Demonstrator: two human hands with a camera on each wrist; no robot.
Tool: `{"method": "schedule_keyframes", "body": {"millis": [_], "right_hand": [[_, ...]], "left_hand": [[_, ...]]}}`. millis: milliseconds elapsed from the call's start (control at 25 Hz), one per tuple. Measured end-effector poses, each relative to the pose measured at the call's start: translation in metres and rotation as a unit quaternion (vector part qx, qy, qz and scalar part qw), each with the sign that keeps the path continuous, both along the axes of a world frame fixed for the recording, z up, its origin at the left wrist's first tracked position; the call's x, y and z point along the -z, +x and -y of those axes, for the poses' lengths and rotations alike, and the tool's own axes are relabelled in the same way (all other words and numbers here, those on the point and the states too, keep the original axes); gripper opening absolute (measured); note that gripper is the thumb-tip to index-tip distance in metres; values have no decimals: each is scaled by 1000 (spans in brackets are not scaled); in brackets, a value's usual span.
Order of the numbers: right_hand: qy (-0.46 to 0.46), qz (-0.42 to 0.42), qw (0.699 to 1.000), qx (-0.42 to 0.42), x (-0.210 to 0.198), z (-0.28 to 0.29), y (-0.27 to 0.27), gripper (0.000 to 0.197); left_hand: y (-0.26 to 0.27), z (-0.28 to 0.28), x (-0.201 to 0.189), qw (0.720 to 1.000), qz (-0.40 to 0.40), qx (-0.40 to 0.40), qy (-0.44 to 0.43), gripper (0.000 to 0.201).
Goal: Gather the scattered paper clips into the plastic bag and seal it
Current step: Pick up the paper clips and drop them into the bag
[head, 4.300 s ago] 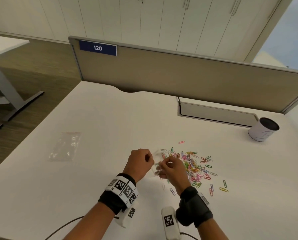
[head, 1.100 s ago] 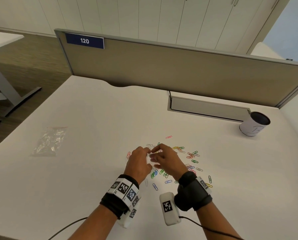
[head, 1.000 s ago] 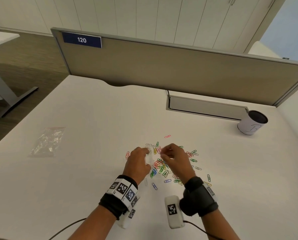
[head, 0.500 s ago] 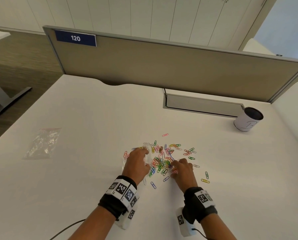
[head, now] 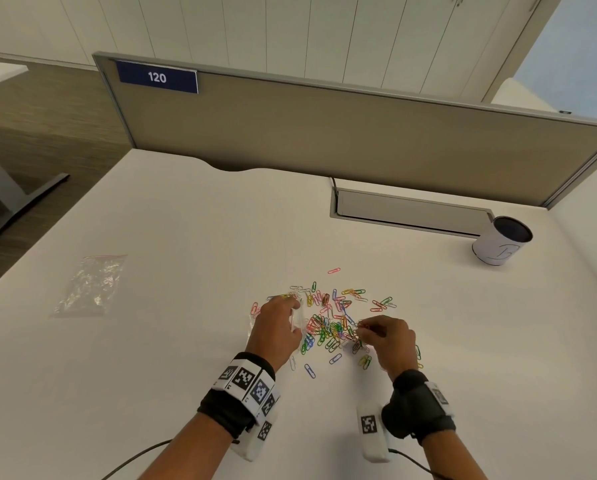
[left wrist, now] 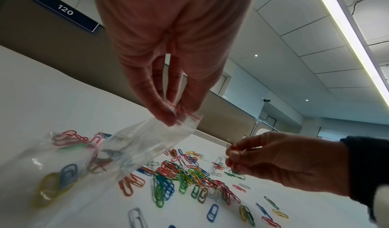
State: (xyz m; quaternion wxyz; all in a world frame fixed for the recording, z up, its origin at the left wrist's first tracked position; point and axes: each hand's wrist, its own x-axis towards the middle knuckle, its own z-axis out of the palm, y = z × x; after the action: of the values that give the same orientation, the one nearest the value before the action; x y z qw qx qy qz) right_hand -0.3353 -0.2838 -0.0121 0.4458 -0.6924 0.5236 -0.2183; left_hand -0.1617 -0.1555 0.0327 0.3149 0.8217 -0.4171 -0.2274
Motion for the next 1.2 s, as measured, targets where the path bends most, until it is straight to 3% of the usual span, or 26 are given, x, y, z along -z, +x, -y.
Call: {"method": "schedule_keyframes", "body": {"millis": [120, 280, 360, 560, 800, 1000, 1200], "right_hand": [[160, 211, 964, 21, -25, -14, 8, 20], [242, 288, 926, -31, -50, -34, 40, 18], [227, 262, 934, -81, -53, -41, 58, 15], [95, 56, 981, -161, -48, -41, 83, 13], [5, -107, 963, -248, -53, -40, 94, 17], [-4, -142, 953, -268, -65, -39, 99, 24], [55, -126, 959, -247, -68, -37, 99, 19]], "left_hand": [[-2, 0, -1, 1000, 1, -1, 5, 42], [-5, -1, -3, 1000, 6, -1, 14, 42], [-5, -1, -5, 1000, 4, -4, 9, 40], [0, -3, -7, 1000, -4, -25, 11, 45], [1, -4, -5, 1000, 9, -16, 14, 49], [-3, -2, -7, 1000, 20, -5, 14, 47], [-1, -4, -7, 999, 24, -6, 23, 48]]}}
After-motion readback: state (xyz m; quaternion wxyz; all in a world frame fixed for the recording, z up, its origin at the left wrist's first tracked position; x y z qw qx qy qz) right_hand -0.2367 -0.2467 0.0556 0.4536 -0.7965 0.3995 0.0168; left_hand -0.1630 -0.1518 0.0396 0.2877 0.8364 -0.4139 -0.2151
